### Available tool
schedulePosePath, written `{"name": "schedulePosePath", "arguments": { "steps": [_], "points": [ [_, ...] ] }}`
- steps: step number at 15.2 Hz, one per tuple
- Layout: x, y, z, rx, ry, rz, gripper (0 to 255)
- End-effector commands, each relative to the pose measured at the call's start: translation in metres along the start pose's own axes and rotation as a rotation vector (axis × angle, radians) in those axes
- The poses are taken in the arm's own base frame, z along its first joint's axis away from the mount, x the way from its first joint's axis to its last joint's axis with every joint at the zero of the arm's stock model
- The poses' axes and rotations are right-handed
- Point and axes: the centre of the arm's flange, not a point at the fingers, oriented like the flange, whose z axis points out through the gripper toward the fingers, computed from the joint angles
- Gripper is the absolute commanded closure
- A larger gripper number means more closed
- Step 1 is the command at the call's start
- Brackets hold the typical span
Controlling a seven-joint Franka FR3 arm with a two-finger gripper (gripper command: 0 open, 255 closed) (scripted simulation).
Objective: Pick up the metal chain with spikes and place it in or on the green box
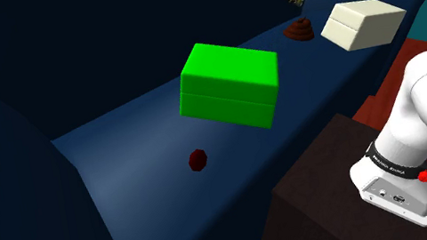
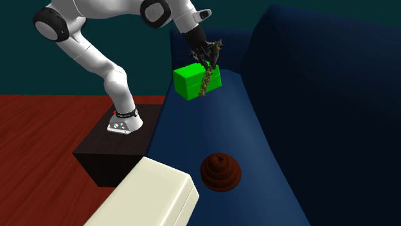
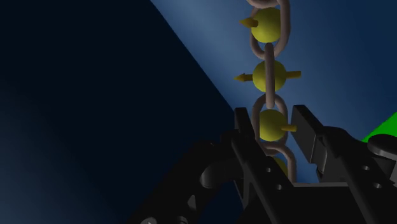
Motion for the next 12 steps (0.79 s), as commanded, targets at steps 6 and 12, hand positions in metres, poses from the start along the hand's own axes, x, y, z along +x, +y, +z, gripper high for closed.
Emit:
{"name": "schedulePosePath", "arguments": {
  "steps": [6,12],
  "points": [
    [0.069,-0.062,-0.013,-0.001,-0.001,0.001,255],
    [0.127,-0.114,-0.023,-0.001,-0.001,0.001,255]
  ]
}}
